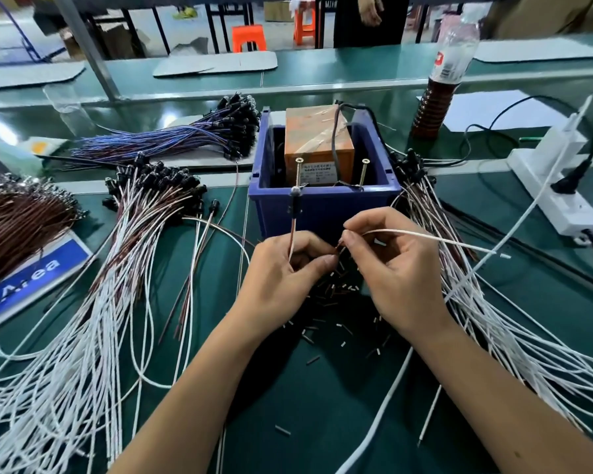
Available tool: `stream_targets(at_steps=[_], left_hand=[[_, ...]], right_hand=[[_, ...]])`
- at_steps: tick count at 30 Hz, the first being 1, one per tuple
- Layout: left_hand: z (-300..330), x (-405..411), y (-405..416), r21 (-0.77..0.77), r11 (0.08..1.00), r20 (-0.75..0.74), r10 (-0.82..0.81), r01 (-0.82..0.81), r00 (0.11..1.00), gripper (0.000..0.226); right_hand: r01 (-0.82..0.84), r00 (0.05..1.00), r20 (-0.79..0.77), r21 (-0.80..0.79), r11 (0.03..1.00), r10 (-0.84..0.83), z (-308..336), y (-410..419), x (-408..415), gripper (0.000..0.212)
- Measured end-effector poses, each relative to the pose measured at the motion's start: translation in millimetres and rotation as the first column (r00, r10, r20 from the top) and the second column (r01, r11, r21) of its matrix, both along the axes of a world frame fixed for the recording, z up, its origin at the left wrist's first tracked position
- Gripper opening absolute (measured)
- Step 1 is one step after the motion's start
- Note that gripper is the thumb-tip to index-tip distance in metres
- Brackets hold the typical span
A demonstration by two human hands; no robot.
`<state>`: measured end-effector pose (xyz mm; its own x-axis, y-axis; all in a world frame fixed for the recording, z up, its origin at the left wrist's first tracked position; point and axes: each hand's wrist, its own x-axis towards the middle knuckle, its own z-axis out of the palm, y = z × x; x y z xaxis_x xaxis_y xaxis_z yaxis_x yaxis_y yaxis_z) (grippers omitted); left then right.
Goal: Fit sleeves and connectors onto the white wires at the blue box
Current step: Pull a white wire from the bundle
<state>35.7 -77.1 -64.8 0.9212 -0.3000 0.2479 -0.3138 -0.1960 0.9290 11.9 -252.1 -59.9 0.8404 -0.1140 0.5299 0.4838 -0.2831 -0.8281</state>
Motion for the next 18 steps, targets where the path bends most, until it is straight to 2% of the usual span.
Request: stream_targets(at_steps=[7, 18], left_hand=[[0.1, -0.6, 1.2, 0.010, 0.998, 0.008, 0.064, -0.064, 0.998, 0.009], [1.1, -0.5, 6.3, 0.031, 0.997, 0.033, 0.066, -0.067, 0.997, 0.011]], right_hand=[[-0.039, 0.991, -0.124, 0.030, 0.999, 0.042, -1.4, -0.4, 3.5, 0.009], [-0.105, 0.986, -0.133, -0.010, 0.994, 0.102, 2.1, -1.4, 1.2, 0.007]])
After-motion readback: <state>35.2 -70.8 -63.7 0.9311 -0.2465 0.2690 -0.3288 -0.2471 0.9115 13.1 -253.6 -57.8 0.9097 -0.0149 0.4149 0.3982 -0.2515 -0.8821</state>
